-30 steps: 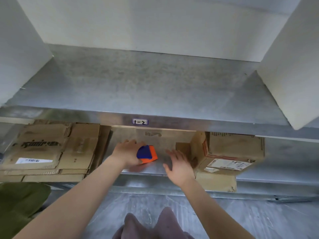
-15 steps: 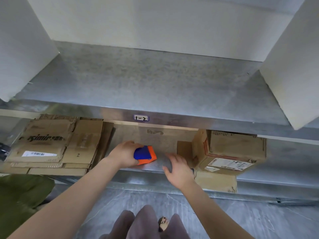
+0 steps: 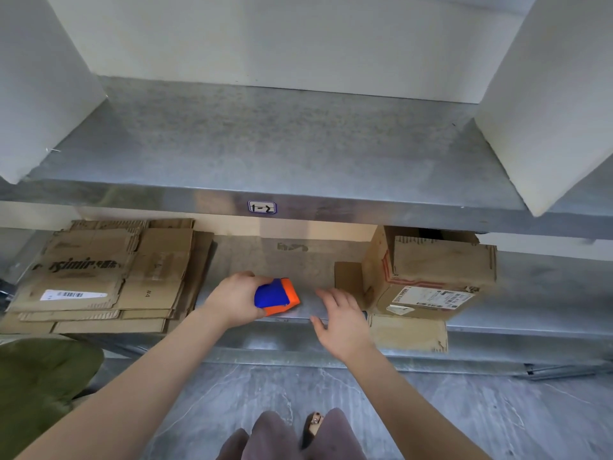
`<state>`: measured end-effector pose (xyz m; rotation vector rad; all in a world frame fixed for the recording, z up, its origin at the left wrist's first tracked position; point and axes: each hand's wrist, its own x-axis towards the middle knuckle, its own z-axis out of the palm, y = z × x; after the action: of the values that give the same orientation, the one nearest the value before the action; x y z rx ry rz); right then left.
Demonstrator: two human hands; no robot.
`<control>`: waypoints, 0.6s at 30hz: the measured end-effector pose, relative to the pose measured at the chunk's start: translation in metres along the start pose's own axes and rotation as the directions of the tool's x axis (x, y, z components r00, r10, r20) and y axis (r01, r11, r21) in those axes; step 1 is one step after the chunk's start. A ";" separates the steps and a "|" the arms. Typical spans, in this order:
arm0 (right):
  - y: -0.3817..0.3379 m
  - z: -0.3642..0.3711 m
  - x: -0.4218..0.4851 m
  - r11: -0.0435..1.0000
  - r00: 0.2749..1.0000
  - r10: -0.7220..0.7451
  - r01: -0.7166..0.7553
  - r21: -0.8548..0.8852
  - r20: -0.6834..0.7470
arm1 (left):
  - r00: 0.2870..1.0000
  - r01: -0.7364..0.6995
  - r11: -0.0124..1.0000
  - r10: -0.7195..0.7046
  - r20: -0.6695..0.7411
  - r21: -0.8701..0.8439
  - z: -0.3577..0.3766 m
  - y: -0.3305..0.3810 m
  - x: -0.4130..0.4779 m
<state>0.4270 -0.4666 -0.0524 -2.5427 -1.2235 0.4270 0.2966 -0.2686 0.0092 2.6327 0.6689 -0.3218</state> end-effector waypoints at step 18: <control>-0.020 -0.098 -0.007 0.995 0.930 -0.060 0.028 -0.095 -0.363 | 0.833 -0.434 0.892 0.451 -0.320 0.128 -0.089 0.028 -0.017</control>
<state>0.4457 -0.4725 0.0457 -2.5083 -1.1730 -0.1146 0.3063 -0.2592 0.1030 2.8160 0.1241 0.2678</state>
